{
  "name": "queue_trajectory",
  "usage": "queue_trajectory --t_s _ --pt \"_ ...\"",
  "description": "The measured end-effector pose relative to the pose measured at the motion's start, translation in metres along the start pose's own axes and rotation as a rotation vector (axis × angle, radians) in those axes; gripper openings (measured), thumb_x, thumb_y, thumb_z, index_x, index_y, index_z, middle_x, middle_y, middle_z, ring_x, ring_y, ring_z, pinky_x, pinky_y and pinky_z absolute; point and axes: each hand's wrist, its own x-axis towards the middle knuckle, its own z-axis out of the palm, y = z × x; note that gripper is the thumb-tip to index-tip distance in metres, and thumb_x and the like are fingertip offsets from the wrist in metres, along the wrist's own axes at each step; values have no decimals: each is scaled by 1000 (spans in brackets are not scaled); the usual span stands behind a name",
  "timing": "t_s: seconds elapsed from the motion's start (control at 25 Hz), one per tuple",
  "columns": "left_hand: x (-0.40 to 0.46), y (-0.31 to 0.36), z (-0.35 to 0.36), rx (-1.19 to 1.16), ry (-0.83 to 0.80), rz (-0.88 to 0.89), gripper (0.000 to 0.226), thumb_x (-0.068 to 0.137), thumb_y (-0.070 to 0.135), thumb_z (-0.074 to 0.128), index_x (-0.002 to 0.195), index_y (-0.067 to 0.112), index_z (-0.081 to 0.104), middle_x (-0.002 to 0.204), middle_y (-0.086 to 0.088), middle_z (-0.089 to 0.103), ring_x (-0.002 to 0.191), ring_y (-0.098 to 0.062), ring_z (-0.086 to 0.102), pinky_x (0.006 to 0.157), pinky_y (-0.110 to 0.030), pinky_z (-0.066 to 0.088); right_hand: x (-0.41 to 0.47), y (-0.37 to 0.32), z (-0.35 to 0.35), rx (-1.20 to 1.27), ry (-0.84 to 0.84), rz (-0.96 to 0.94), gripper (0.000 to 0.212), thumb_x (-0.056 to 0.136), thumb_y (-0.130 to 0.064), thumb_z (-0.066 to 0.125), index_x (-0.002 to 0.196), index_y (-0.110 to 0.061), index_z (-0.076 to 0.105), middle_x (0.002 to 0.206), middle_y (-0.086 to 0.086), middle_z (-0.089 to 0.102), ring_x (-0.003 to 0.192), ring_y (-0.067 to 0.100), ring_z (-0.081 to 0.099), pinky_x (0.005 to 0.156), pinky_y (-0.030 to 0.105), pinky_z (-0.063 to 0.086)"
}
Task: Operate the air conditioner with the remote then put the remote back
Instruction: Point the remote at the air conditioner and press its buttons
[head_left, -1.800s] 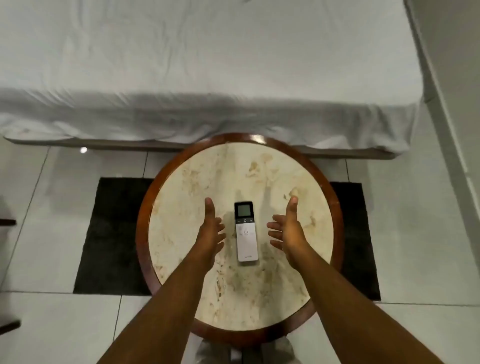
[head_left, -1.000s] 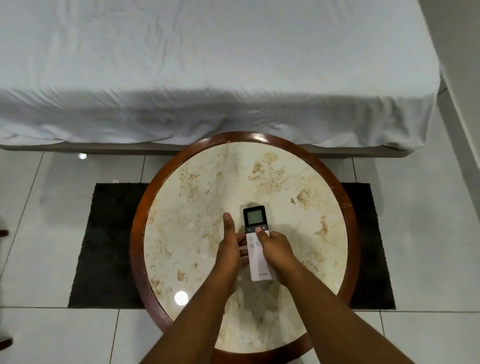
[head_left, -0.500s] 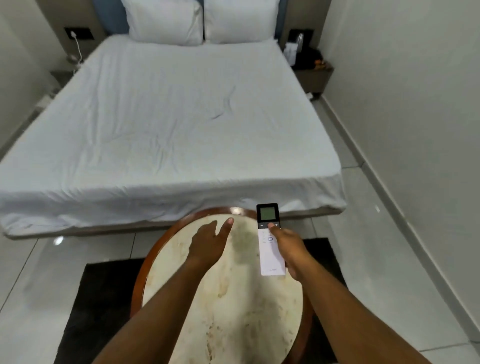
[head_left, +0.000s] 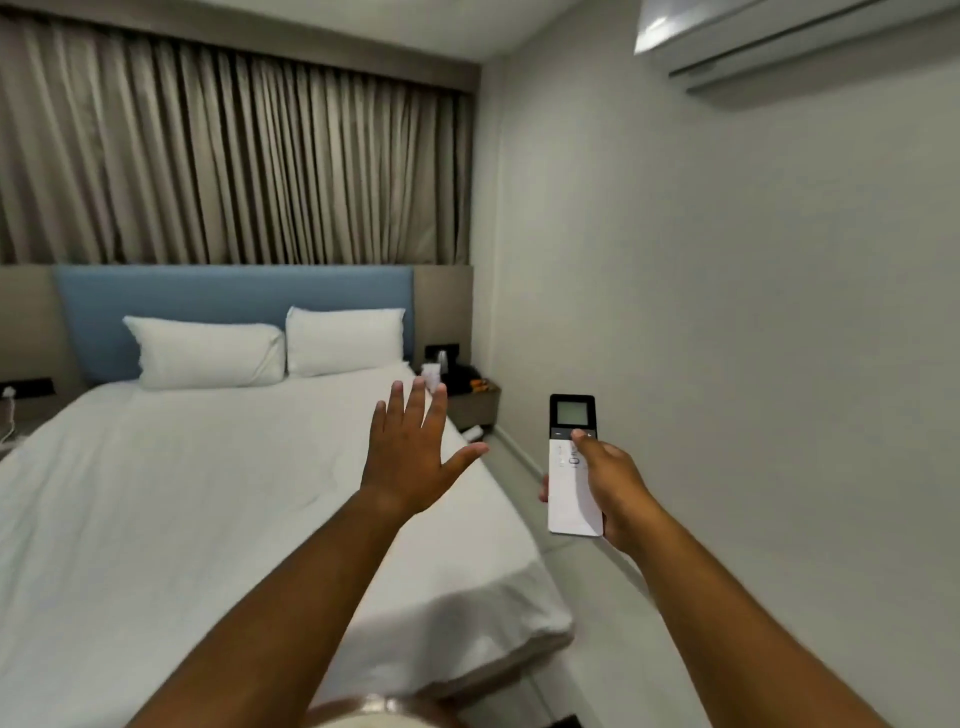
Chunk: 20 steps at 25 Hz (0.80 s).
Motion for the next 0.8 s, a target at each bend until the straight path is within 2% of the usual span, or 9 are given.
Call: queue_trajectory --t_s 0.16,0.4,0.6,0.8 --pt "62 58 -47 -27 174 146 100 75 84 12 151 19 6 161 -14 6 148 -33 -3 118 -49 2 -18 -82 -45 34 74 -166 30 98 -36 48 94 -8 59 65 19 71 53 35 70 53 39 59" --pt "127 132 -111 -39 353 282 104 71 87 5 150 21 -4 161 -13 -4 147 -32 -13 116 -48 -7 -54 -182 -100 -33 255 -418 30 97 -37 48 94 -9 59 65 14 71 50 32 69 45 32 55" --pt "152 186 -149 -60 474 352 103 72 88 3 149 21 -7 161 -12 -4 147 -31 -13 116 -48 -6 -87 -237 -133 -74 392 -576 32 96 -38 47 93 -9 57 69 15 70 46 30 69 41 27 53" --pt "156 229 -170 -130 541 400 103 71 88 3 149 20 -7 161 -12 -3 147 -31 -12 118 -48 -3 -113 -264 -149 -125 485 -681 32 96 -39 47 91 -8 56 72 16 69 46 29 69 39 26 51"
